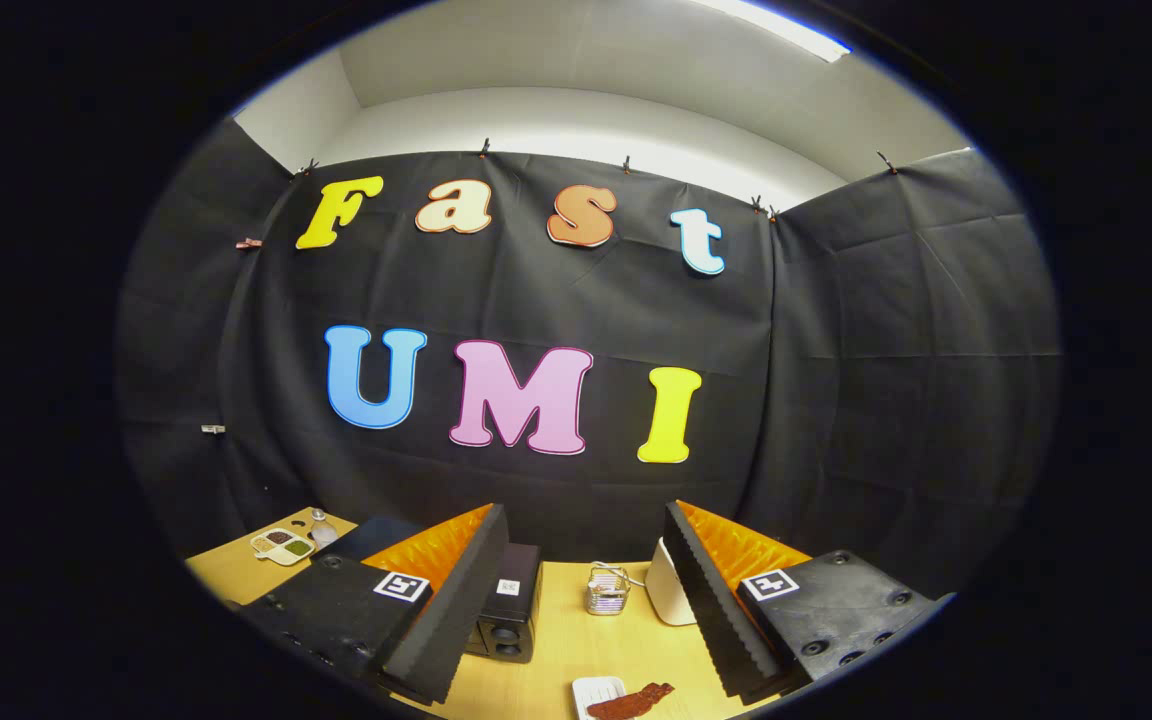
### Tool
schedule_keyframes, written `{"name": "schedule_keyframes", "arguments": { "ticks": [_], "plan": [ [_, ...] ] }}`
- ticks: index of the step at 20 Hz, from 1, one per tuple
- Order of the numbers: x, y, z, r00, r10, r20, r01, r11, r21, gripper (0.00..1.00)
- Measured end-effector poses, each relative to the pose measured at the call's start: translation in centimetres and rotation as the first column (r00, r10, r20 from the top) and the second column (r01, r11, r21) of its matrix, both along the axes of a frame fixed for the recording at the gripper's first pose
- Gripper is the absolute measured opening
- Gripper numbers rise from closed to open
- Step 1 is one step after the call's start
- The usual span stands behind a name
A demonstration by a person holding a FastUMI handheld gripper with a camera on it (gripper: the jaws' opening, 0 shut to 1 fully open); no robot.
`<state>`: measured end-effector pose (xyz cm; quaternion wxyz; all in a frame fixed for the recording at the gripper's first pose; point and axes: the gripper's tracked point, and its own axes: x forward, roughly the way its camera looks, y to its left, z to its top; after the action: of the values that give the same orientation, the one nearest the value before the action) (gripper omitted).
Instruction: Open the toaster oven, put the food inside, and close the toaster oven door.
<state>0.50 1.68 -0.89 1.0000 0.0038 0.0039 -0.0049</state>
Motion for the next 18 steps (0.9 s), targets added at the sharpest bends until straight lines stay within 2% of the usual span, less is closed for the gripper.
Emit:
{"name": "schedule_keyframes", "arguments": {
  "ticks": [4, 11, 18],
  "plan": [
    [1.0, 3.6, 0.1, 1.000, 0.013, 0.017, -0.014, 0.999, 0.037, 0.97],
    [4.4, 13.5, -3.5, 0.997, 0.072, -0.009, -0.072, 0.997, 0.018, 0.98],
    [7.4, 20.7, -11.6, 0.985, 0.112, -0.132, -0.105, 0.993, 0.058, 0.98]
  ]
}}
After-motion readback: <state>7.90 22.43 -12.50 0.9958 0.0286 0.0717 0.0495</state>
